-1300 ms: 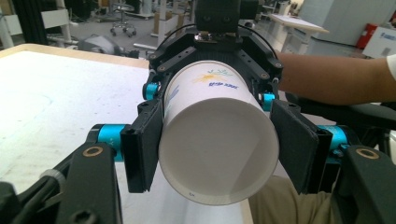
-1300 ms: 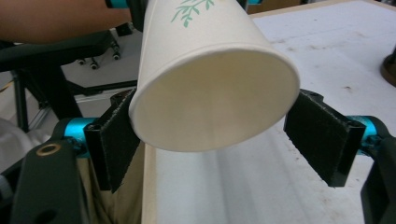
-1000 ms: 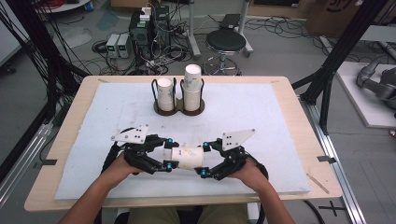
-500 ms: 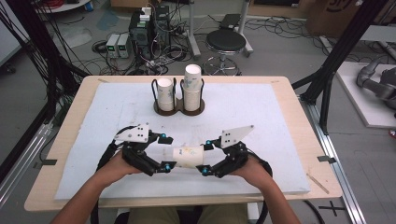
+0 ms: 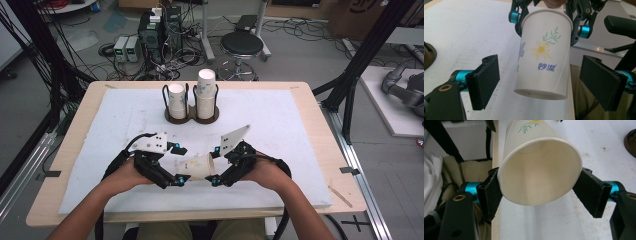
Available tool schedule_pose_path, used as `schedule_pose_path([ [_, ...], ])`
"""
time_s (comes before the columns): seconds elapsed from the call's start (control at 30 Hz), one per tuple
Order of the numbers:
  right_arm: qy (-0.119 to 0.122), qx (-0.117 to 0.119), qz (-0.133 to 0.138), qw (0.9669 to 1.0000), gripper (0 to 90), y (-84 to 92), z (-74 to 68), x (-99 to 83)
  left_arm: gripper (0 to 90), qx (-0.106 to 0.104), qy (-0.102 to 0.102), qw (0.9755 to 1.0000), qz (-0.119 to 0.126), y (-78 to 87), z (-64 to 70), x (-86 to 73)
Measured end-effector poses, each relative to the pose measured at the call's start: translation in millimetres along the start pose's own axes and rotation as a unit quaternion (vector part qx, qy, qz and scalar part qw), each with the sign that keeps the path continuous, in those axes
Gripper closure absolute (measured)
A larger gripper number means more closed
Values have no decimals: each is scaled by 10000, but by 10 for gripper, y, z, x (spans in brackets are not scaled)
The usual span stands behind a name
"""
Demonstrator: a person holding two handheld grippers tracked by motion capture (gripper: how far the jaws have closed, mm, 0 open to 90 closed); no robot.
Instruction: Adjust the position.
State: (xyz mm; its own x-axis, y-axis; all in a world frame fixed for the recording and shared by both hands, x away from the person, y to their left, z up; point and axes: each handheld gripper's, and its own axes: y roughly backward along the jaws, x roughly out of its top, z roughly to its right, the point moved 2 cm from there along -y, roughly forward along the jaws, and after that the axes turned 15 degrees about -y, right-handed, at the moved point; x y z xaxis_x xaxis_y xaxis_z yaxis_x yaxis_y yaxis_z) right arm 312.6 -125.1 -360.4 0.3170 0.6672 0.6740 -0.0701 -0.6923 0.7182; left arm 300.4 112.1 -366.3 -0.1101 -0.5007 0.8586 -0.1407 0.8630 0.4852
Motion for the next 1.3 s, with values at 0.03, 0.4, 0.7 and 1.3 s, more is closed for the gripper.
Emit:
schedule_pose_path([
  [0.03,22,-14,-66,10000,268,2,-10,25,164,-17,-7,10000,-18,-6,3,5],
  [0.4,337,-212,-634,9972,268,-9,-64,196,165,-128,-118,9993,-324,-47,0,43],
  [0.7,560,-283,-978,9932,268,-78,-86,285,198,-276,-132,9976,-618,-138,1,37],
  [1.3,644,-393,-1495,9859,268,-151,-150,360,308,-559,-92,9931,-1028,-260,1,27],
])
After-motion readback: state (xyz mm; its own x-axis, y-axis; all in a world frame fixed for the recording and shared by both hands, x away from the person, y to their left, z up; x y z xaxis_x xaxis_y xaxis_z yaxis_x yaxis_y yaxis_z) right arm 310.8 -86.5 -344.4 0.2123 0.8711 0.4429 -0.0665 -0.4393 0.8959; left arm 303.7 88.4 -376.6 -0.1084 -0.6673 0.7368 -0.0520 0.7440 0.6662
